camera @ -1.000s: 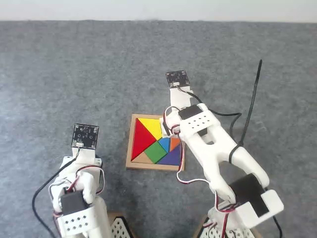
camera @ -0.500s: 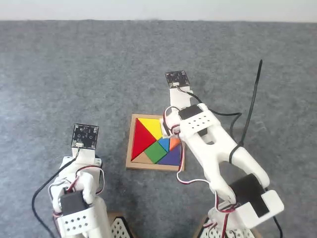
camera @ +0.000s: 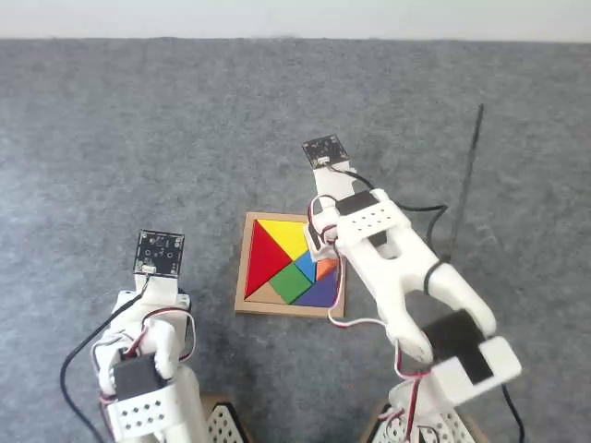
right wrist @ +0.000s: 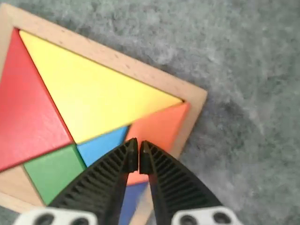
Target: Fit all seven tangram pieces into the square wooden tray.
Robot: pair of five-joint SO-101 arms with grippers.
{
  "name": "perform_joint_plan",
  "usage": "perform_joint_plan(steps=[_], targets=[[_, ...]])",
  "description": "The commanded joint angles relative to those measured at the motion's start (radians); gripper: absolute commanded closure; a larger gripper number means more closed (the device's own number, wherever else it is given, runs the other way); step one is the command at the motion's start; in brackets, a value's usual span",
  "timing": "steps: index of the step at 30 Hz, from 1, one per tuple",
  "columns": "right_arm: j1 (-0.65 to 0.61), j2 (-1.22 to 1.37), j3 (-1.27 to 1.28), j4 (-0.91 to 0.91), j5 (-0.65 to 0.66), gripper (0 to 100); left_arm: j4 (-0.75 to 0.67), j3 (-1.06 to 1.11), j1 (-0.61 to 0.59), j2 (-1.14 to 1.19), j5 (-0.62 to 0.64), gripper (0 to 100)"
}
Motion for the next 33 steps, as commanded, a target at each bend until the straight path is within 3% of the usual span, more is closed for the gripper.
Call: perform_joint_plan(steps=[1, 7, 13, 16, 24, 29, 33], targets=[[-0.002, 0.045, -0.091, 0.071, 0.002, 95.9, 0.006, -0.008, 0.003, -0.011, 0.008, 91], [-0.015, -0.087, -0.138, 0.211, 0.014, 99.0, 0.006, -0.008, 0.003, -0.011, 0.008, 91], [-0.002, -0.348, 0.011, 0.153, 0.112, 99.0, 0.006, -0.008, 0.003, -0.011, 0.008, 91], [0.033, -0.418, 0.118, 0.03, 0.112, 98.6, 0.006, -0.008, 0.003, -0.011, 0.008, 91], [0.041, -0.174, 0.146, -0.097, 0.107, 98.6, 0.006, -0.008, 0.003, -0.011, 0.008, 91], [-0.048, 0.004, 0.008, 0.005, 0.112, 99.0, 0.006, -0.008, 0.003, -0.011, 0.008, 91], [-0.074, 0.001, -0.048, 0.085, 0.112, 99.0, 0.006, -0.008, 0.003, -0.011, 0.008, 91]])
